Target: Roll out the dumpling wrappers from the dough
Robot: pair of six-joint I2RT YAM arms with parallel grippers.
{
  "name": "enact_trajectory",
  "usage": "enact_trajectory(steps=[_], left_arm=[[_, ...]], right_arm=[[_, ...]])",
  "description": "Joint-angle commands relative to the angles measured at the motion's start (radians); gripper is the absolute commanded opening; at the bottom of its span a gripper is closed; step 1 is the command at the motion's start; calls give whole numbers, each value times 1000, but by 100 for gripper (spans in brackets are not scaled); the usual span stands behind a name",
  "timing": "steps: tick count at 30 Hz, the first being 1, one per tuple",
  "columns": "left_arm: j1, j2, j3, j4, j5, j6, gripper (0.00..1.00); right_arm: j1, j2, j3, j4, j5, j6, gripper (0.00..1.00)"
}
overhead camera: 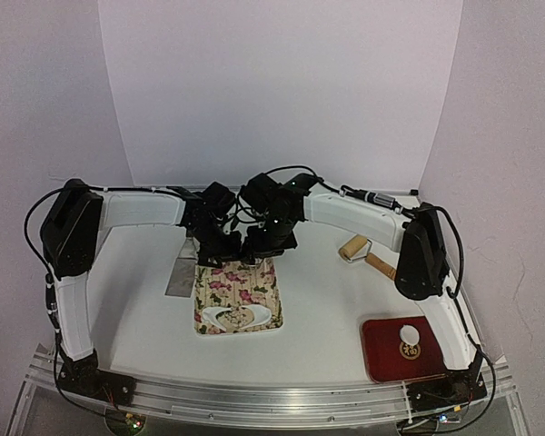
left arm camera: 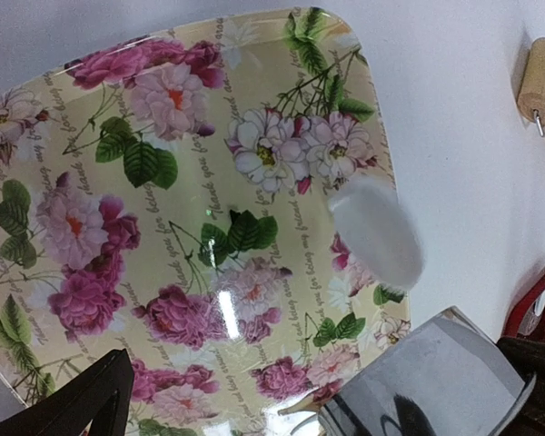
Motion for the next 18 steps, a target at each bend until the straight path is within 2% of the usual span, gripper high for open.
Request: enact_trajectory(steps=[1,6,10,18], left_arm=[[3,42,28,-58,-138,22,99],[3,-55,-24,43,-78,27,99],[3,-164,-76,116,-48,43,100],[3,-373,-191,158,-49,35,100]], right_arm=[[20,-25,69,2,-28,1,0],[13,-4,103,-104,100,43,0],[-9,-9,100,-140,127,77,0],[-64,-32,69,-162,155,117,0]])
